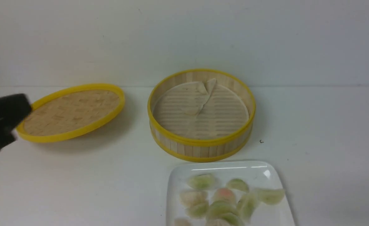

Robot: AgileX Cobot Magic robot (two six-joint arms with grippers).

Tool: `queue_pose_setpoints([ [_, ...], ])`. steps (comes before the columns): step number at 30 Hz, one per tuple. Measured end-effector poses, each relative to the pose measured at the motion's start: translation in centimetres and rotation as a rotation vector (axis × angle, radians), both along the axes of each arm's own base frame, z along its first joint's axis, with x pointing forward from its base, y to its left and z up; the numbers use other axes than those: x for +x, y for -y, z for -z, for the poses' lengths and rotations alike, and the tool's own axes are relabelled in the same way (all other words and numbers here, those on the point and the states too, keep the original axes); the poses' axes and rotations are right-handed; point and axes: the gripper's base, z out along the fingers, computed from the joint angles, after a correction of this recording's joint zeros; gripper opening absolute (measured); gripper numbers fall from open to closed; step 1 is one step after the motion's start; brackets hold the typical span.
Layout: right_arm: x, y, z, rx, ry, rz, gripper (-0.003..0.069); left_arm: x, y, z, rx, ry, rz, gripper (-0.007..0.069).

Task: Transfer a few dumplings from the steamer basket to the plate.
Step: Use the left arm to grab a dumpling from the steamer

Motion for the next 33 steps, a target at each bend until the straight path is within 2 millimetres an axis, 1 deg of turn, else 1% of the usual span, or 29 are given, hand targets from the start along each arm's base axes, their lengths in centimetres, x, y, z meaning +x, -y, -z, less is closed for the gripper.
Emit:
queue_pose_setpoints([
  [1,0.0,0.0,0.0,0.000,0.000,0.000,-0.0010,2.4,0.7,0.1,0.065,-0.112,0.060,-0.0006],
  [2,0.0,0.0,0.0,0.000,0.000,0.000,-0.0010,4.1,1.2,-0.1,0.122,-0.173,0.118,-0.0006],
  [3,0.0,0.0,0.0,0.000,0.000,0.000,-0.0010,5.4,1.5,0.4,0.159,-0.228,0.157,-0.0006],
  [4,0.0,0.0,0.0,0.000,0.000,0.000,-0.0010,7.5,2.0,0.6,0.209,-0.276,0.214,-0.0006],
  [5,0.0,0.0,0.0,0.000,0.000,0.000,-0.0010,8.1,2.1,1.0,0.226,-0.300,0.233,-0.0006],
  [6,0.0,0.0,0.0,0.000,0.000,0.000,-0.0010,10.4,2.6,1.7,0.272,-0.345,0.296,-0.0006],
  [7,0.0,0.0,0.0,0.000,0.000,0.000,-0.0010,10.7,2.7,1.6,0.277,-0.342,0.303,-0.0006],
  [8,0.0,0.0,0.0,0.000,0.000,0.000,-0.0010,13.0,3.2,2.4,0.308,-0.379,0.353,-0.0006],
  [9,0.0,0.0,0.0,0.000,0.000,0.000,-0.0010,14.6,3.5,3.2,0.317,-0.409,0.378,-0.0006],
  [10,0.0,0.0,0.0,0.000,0.000,0.000,-0.0010,16.1,3.8,3.8,0.324,-0.424,0.392,-0.0006],
  [11,0.0,0.0,0.0,0.001,0.000,0.000,-0.0010,16.8,4.0,4.0,0.331,-0.427,0.401,-0.0006],
  [12,0.0,0.0,0.0,0.002,0.000,0.000,-0.0010,18.3,4.5,4.4,0.357,-0.425,0.421,-0.0006],
  [13,0.0,0.0,0.0,0.002,0.000,0.000,-0.0010,18.5,4.6,4.5,0.360,-0.424,0.425,-0.0006],
  [15,0.0,0.0,0.0,0.002,0.000,0.000,-0.0010,20.5,6.0,5.4,0.428,-0.414,0.482,-0.0006],
  [16,0.0,0.0,0.0,0.002,0.000,0.000,-0.0010,21.2,6.8,6.0,0.459,-0.411,0.517,-0.0006],
  [17,0.0,0.0,0.0,0.002,0.000,0.000,-0.0010,21.5,7.1,6.2,0.469,-0.410,0.529,-0.0006],
  [18,0.0,0.0,0.0,0.002,0.000,0.000,-0.0010,22.6,8.4,6.7,0.517,-0.384,0.581,-0.0006],
  [20,0.0,0.0,0.0,0.002,0.000,0.000,-0.0010,24.2,10.2,7.8,0.556,-0.370,0.633,-0.0006],
  [21,0.0,0.0,0.0,0.002,0.000,0.000,-0.0010,25.0,11.2,8.6,0.567,-0.374,0.657,-0.0006],
  [22,0.0,0.0,0.0,0.002,0.000,0.000,-0.0010,25.2,11.2,8.7,0.568,-0.375,0.657,-0.0006],
  [23,0.0,0.0,0.0,0.002,0.000,0.000,-0.0010,26.6,12.6,9.7,0.591,-0.369,0.685,0.0003],
  [24,0.0,0.0,0.0,0.002,0.000,0.000,-0.0010,26.6,12.7,9.5,0.591,-0.361,0.685,0.0003],
  [25,0.0,0.0,0.0,0.002,0.000,0.000,-0.0010,27.4,13.3,10.3,0.609,-0.362,0.699,0.0017],
  [26,0.0,0.0,0.0,0.002,0.000,0.000,-0.0010,27.8,13.5,10.5,0.617,-0.359,0.703,0.0026],
  [27,0.0,0.0,0.0,0.002,0.000,0.000,-0.0010,28.8,14.1,11.2,0.630,-0.346,0.703,0.0055],
  [29,0.0,0.0,0.0,0.002,0.000,0.000,-0.0010,29.7,14.6,11.6,0.635,-0.317,0.691,0.0094],
  [30,0.0,0.0,0.0,0.002,0.000,0.000,-0.0010,30.7,14.9,12.2,0.637,-0.296,0.677,0.0151],
  [33,0.0,0.0,0.0,0.002,0.000,0.000,-0.0010,32.2,15.3,14.0,0.642,-0.266,0.647,0.0267],
])
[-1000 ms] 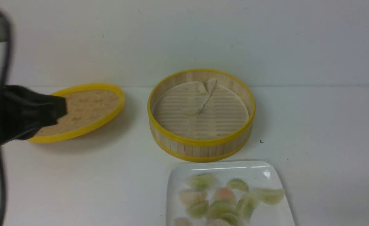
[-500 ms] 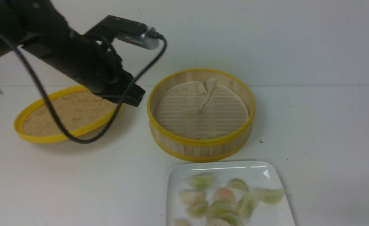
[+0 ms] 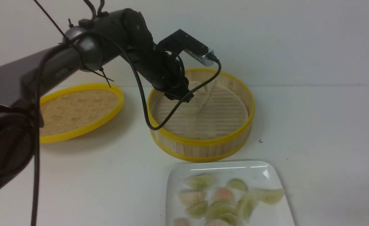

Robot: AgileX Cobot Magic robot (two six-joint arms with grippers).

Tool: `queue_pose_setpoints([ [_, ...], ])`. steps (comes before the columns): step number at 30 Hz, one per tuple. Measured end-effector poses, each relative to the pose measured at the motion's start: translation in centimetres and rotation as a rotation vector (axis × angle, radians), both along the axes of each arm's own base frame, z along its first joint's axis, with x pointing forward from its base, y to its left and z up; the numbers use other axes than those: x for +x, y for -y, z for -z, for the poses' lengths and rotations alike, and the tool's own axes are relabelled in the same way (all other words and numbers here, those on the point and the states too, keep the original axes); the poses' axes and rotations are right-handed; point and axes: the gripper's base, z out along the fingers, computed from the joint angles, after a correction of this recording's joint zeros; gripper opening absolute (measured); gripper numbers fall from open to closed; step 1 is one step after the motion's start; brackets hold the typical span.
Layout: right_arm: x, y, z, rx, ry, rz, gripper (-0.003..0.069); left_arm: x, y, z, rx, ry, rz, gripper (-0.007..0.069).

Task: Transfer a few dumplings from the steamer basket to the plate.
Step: Use the left arm to grab a dumpling from the steamer

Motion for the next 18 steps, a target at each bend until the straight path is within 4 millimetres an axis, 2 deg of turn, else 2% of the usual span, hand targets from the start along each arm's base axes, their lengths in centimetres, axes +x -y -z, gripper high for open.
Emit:
queue_pose_setpoints([
  [2,0.0,0.0,0.0,0.000,0.000,0.000,-0.0010,0.9,0.2,1.5,-0.002,0.026,-0.016,0.0378],
  [3,0.0,0.0,0.0,0.000,0.000,0.000,-0.0010,1.0,0.2,1.8,-0.002,0.032,-0.019,0.0386],
  [5,0.0,0.0,0.0,0.001,0.000,0.000,-0.0010,1.7,0.3,3.3,-0.003,0.048,-0.037,0.0472],
  [6,0.0,0.0,0.0,0.001,0.000,0.000,-0.0010,1.8,0.4,3.4,-0.003,0.049,-0.038,0.0482],
  [7,0.0,0.0,0.0,0.001,0.000,0.000,-0.0010,2.1,0.4,4.5,0.001,0.045,-0.044,0.0515],
  [9,0.0,0.0,0.0,0.001,0.000,0.000,-0.0010,2.2,0.5,5.5,0.007,0.029,-0.045,0.0534],
  [14,0.0,0.0,0.0,0.001,0.000,0.000,-0.0010,2.3,0.6,6.9,0.010,0.001,-0.046,0.0530],
  [16,0.0,0.0,0.0,0.001,0.000,0.000,-0.0010,2.3,0.6,6.9,0.008,0.003,-0.047,0.0504],
  [18,0.0,0.0,0.0,0.001,0.000,0.000,-0.0010,2.3,0.7,7.0,-0.002,-0.006,-0.057,0.0430],
])
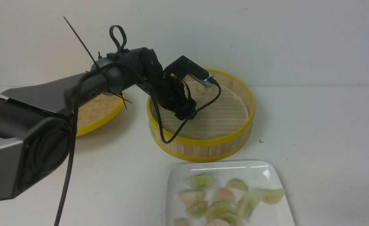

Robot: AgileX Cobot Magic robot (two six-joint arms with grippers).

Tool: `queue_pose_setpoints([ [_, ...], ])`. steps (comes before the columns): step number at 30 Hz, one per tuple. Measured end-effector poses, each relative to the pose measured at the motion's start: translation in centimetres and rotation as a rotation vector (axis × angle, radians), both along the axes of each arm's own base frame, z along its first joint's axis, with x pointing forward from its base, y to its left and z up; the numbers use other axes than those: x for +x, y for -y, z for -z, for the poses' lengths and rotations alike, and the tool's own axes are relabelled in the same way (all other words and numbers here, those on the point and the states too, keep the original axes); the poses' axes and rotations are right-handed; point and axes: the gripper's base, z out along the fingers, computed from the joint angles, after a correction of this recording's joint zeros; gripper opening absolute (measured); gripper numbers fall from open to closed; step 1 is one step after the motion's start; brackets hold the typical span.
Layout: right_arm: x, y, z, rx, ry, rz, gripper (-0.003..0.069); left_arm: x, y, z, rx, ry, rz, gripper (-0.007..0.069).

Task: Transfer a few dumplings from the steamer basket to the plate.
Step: Use the left arm to grab a dumpling from the steamer, then use the left arm to put the dumpling into the plate

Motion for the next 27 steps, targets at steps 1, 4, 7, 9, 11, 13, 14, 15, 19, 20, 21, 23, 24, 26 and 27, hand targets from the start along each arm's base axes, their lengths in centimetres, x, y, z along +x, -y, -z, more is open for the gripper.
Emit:
queue_pose_setpoints([
  [1,0.0,0.0,0.0,0.000,0.000,0.000,-0.0010,0.0,0.1,0.0,-0.005,-0.006,-0.007,0.0379],
  [4,0.0,0.0,0.0,0.000,0.000,0.000,-0.0010,-0.4,0.1,-0.3,-0.012,-0.038,-0.019,0.0165],
  [7,0.0,0.0,0.0,0.000,0.000,0.000,-0.0010,-1.0,0.0,-2.0,-0.011,-0.058,-0.008,0.0153],
  [9,0.0,0.0,0.0,0.000,0.000,0.000,-0.0010,-1.5,-0.1,-3.7,-0.020,-0.057,-0.009,0.0155],
  [11,0.0,0.0,0.0,0.000,0.000,0.000,-0.0010,-2.4,-0.4,-7.1,-0.043,-0.041,-0.012,0.0155],
  [13,0.0,0.0,0.0,0.000,0.000,0.000,-0.0010,-3.8,-0.8,-10.2,-0.061,-0.058,-0.015,0.0155],
  [14,0.0,0.0,0.0,0.000,0.000,0.000,-0.0010,-4.4,-0.9,-11.2,-0.064,-0.069,-0.013,0.0155],
  [15,0.0,0.0,0.0,0.000,0.000,0.000,-0.0010,-4.5,-1.0,-11.5,-0.065,-0.073,-0.014,0.0155],
  [19,0.0,0.0,0.0,0.000,0.000,0.000,-0.0010,-8.3,-1.8,-15.7,-0.071,-0.227,-0.009,0.0155],
  [20,0.0,0.0,0.0,0.000,0.000,0.000,-0.0010,-8.6,-1.8,-15.9,-0.076,-0.239,-0.011,0.0155],
  [21,0.0,0.0,0.0,0.000,0.000,0.000,-0.0010,-8.9,-1.8,-16.1,-0.082,-0.244,-0.011,0.0155],
  [23,0.0,0.0,0.0,0.000,0.000,0.000,-0.0010,-10.4,-1.4,-16.5,-0.085,-0.269,-0.001,0.0155],
  [24,0.0,0.0,0.0,0.000,0.000,0.000,-0.0010,-11.2,-0.9,-16.1,-0.075,-0.291,0.013,0.0155],
  [26,0.0,0.0,0.0,0.000,0.000,0.000,-0.0010,-13.5,0.7,-14.2,-0.035,-0.371,0.061,0.0155],
  [27,0.0,0.0,0.0,0.000,0.000,0.000,-0.0010,-13.8,0.8,-13.7,-0.028,-0.387,0.066,0.0155],
])
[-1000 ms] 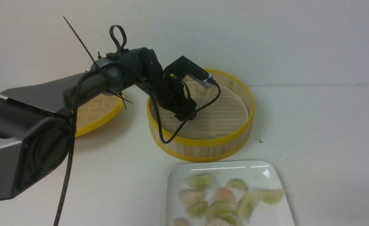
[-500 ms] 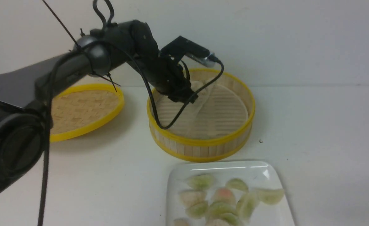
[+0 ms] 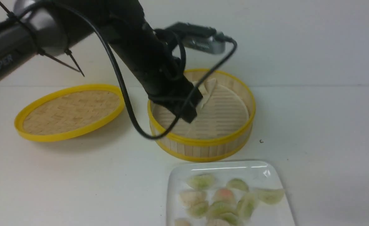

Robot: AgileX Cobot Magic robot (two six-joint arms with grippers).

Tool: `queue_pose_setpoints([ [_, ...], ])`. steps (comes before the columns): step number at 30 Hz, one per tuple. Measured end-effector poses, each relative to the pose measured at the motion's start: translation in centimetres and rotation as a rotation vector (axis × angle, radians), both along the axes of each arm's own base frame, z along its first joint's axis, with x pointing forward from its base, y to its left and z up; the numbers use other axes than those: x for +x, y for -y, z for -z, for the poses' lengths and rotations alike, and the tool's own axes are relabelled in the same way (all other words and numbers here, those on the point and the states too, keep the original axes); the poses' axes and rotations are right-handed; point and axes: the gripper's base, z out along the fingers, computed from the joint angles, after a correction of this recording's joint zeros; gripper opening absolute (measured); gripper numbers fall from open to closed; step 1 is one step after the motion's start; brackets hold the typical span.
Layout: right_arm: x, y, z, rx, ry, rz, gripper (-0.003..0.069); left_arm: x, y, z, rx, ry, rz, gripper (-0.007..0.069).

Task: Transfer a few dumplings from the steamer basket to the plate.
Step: Use the left arm to put the dumpling into the plate, then use the left arm to grab a dumpling from the steamer

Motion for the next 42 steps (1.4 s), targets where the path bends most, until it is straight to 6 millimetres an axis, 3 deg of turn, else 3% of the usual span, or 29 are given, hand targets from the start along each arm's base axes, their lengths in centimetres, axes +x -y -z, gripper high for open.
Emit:
queue_pose_setpoints([
  [2,0.0,0.0,0.0,0.000,0.000,0.000,-0.0010,-2.0,1.6,1.9,0.034,-0.065,0.059,0.0155],
  [5,0.0,0.0,0.0,0.000,0.000,0.000,-0.0010,-6.0,4.6,6.5,0.122,-0.188,0.209,0.0155],
  [10,0.0,0.0,0.0,0.000,0.000,0.000,-0.0010,-8.6,7.4,9.9,0.194,-0.247,0.321,0.0155],
  [14,0.0,0.0,0.0,0.000,0.000,0.000,-0.0010,-9.4,8.8,11.5,0.221,-0.232,0.349,0.0181],
  [17,0.0,0.0,0.0,0.000,0.000,0.000,-0.0010,-9.9,9.3,11.8,0.229,-0.231,0.363,0.0286],
  [18,0.0,0.0,0.0,0.000,0.000,0.000,-0.0010,-9.9,9.5,11.7,0.227,-0.225,0.367,0.0353],
  [21,0.0,0.0,0.0,0.000,0.000,0.000,-0.0010,-9.3,9.9,10.8,0.215,-0.189,0.354,0.0446],
  [24,0.0,0.0,0.0,0.000,0.000,0.000,-0.0010,-8.0,10.2,9.2,0.216,-0.143,0.285,0.0452],
  [25,0.0,0.0,0.0,0.000,0.000,0.000,-0.0010,-6.6,10.1,7.4,0.215,-0.098,0.224,0.0401],
  [26,0.0,0.0,0.0,0.000,0.000,0.000,-0.0010,-6.1,9.9,7.0,0.214,-0.090,0.193,0.0382],
  [29,0.0,0.0,0.0,0.000,0.000,0.000,-0.0010,-1.3,8.1,1.7,0.139,0.056,-0.009,0.0104],
  [31,0.0,0.0,0.0,0.000,0.000,0.000,-0.0010,0.0,7.4,0.5,0.114,0.090,-0.059,0.0057],
  [32,0.0,0.0,0.0,0.000,0.000,0.000,-0.0010,2.0,6.2,-1.3,0.071,0.138,-0.126,0.0022],
  [33,0.0,0.0,0.0,0.000,0.000,0.000,-0.0010,3.6,5.2,-1.7,0.055,0.156,-0.171,0.0006],
  [34,0.0,0.0,0.0,0.000,0.000,0.000,-0.0010,3.7,5.2,-2.3,0.042,0.173,-0.173,0.0004],
  [35,0.0,0.0,0.0,0.000,0.000,0.000,-0.0010,5.6,4.2,-2.7,0.024,0.196,-0.223,-0.0005],
  [38,0.0,0.0,0.0,0.000,0.000,0.000,-0.0010,7.7,3.4,-2.7,0.003,0.225,-0.269,-0.0006],
  [42,0.0,0.0,0.0,0.000,0.000,0.000,-0.0010,10.6,3.1,-0.2,0.004,0.247,-0.298,0.0006],
])
